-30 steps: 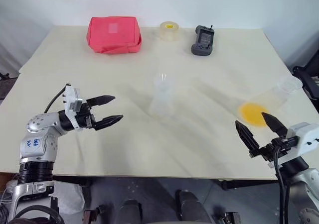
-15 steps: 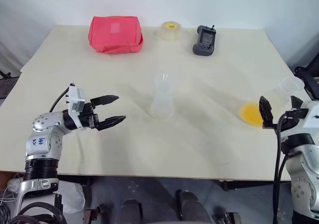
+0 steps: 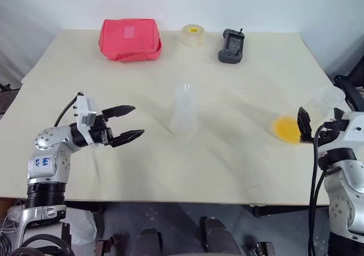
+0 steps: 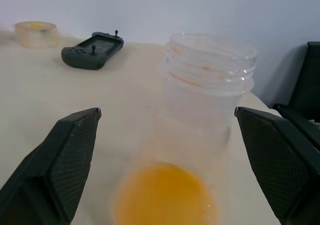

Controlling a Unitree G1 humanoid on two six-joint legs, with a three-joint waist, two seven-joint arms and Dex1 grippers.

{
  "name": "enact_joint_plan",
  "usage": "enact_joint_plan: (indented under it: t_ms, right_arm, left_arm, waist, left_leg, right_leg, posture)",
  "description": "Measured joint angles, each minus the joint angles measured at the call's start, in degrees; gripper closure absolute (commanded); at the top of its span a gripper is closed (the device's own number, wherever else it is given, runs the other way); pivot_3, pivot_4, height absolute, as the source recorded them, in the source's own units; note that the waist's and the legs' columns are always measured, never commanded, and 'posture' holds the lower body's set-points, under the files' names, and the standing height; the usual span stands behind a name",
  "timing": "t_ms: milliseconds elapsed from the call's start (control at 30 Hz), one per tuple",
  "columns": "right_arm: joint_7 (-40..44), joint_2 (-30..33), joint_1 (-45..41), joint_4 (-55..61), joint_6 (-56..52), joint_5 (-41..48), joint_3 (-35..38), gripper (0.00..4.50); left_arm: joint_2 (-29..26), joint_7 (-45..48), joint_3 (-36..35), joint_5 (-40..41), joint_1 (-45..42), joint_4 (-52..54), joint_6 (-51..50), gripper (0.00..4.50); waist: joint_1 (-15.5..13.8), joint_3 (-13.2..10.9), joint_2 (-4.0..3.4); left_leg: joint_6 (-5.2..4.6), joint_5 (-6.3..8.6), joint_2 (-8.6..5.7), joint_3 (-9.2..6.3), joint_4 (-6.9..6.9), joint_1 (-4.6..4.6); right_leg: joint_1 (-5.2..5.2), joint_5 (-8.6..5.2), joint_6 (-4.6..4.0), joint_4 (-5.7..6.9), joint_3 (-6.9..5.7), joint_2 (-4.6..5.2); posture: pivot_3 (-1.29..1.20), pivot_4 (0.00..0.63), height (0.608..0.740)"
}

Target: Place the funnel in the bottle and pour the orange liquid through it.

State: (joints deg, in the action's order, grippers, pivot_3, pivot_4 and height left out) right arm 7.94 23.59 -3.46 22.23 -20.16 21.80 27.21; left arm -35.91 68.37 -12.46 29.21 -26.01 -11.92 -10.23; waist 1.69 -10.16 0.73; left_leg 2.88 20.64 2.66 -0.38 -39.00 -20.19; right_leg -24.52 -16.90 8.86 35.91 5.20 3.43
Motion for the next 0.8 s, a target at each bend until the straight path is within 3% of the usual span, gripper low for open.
enact_joint_plan:
  t_ms: [400, 633, 733, 800]
  right_arm:
    - [-2.8, -1.2, -4.7, -5.6, 0.3, -2.8, -0.1, 0.00]
    - [-3.8, -1.2, -13.0, -14.0, 3.1, -5.4, -1.4, 0.00]
    - [-3.7, -1.2, -13.2, -14.6, 4.4, -6.2, -2.0, 0.56]
    - [-3.9, -1.2, -13.2, -14.6, 4.5, -6.2, -2.0, 1.23]
  left_arm:
    - [0.0, -0.8, 0.0, 0.0, -0.1, 0.5, -0.6, 0.01]
    - [0.4, -1.6, 0.1, 0.1, -0.1, 2.2, -0.6, 0.01]
    - [0.4, -2.0, 0.1, 0.1, 0.1, 2.3, -0.7, 0.00]
    - [0.4, -2.0, 0.0, 0.1, 0.6, 2.3, -0.7, 0.00]
  waist:
    - [0.1, 0.0, -0.01]
    - [0.3, 0.0, -0.03]
    - [0.3, 0.0, -0.03]
    - [0.2, 0.0, -0.03]
  left_leg:
    - [0.01, 0.00, 0.00, 0.00, 0.01, 0.00]
    - [0.06, -0.03, 0.01, 0.04, 0.06, 0.01]
    - [0.09, -0.05, 0.01, 0.05, 0.06, -0.03]
    - [0.09, -0.05, 0.00, 0.06, 0.05, -0.04]
  right_leg:
    - [-0.01, 0.00, 0.00, 0.00, 0.00, 0.00]
    - [-0.04, 0.00, 0.01, 0.06, 0.03, 0.00]
    - [-0.03, 0.01, 0.02, 0.06, 0.03, 0.03]
    - [-0.02, 0.02, 0.04, 0.05, 0.03, 0.04]
  posture:
    - [0.00, 0.150, 0.740]
    - [0.00, 0.150, 0.740]
    - [0.00, 0.150, 0.740]
    - [0.00, 0.150, 0.740]
